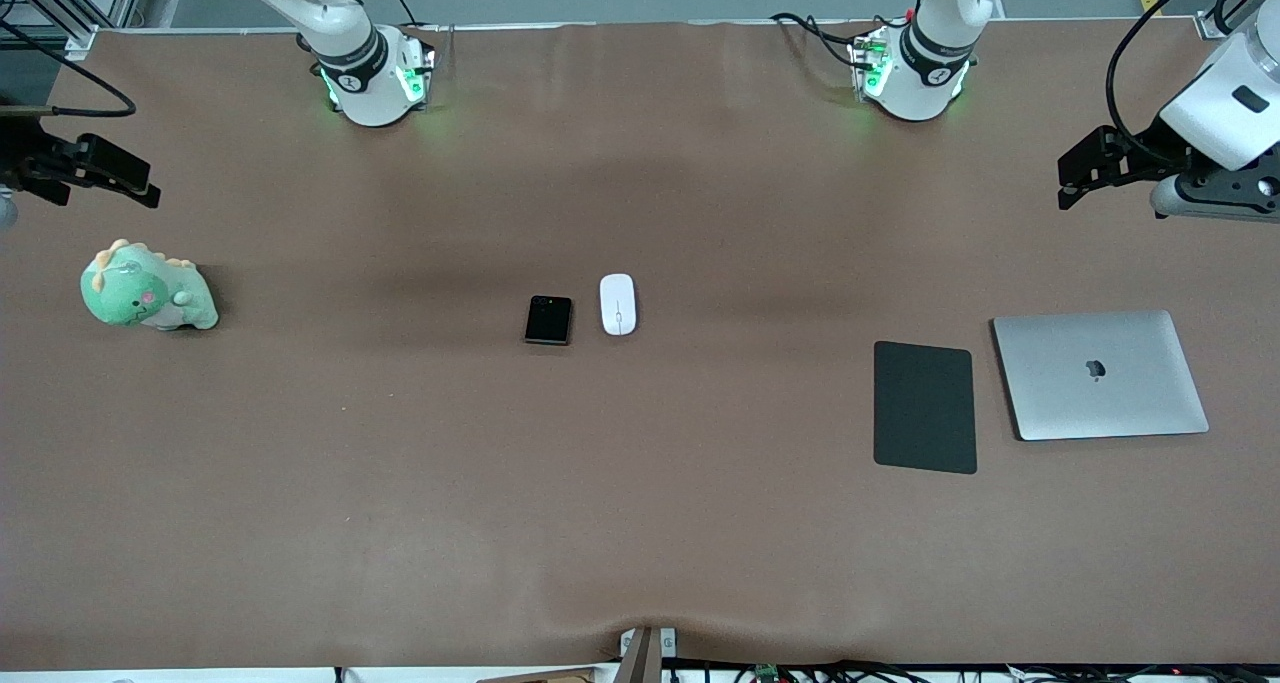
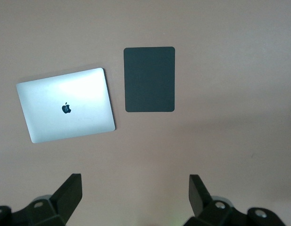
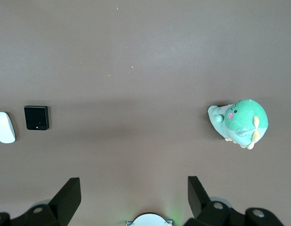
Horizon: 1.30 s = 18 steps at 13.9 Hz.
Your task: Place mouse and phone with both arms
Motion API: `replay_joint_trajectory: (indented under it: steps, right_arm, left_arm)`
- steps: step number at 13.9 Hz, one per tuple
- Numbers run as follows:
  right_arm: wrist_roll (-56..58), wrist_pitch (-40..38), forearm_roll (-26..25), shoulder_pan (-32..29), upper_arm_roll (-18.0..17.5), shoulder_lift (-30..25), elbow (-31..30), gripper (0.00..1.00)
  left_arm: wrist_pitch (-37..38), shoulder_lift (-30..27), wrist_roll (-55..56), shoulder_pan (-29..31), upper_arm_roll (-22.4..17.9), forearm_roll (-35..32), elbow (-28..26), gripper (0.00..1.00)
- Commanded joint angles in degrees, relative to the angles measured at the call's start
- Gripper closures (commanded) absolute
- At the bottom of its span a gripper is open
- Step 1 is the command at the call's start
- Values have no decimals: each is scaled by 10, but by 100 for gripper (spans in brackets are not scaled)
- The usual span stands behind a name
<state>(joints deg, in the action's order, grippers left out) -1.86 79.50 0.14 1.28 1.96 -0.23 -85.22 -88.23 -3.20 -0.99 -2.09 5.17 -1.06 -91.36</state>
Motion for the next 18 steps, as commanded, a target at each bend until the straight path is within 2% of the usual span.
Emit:
replay_joint_trajectory:
  steps: [1, 13, 16, 18]
  right_arm:
    - [2, 7, 3, -6, -5, -10, -14, 0]
    - [1, 5, 3, -7, -5, -9, -14, 0]
    - [1, 5, 3, -7, -6, -9, -14, 0]
    - [0, 5, 3, -6, -6, -9, -14, 0]
  left_arm:
    - [12, -10, -1, 1, 2, -3, 0, 0]
    - [24, -9, -1, 1, 2, 0, 2, 0]
    - [38, 28, 19, -11, 3, 3, 4, 0]
    - [38, 40, 53, -19, 19, 3, -4, 0]
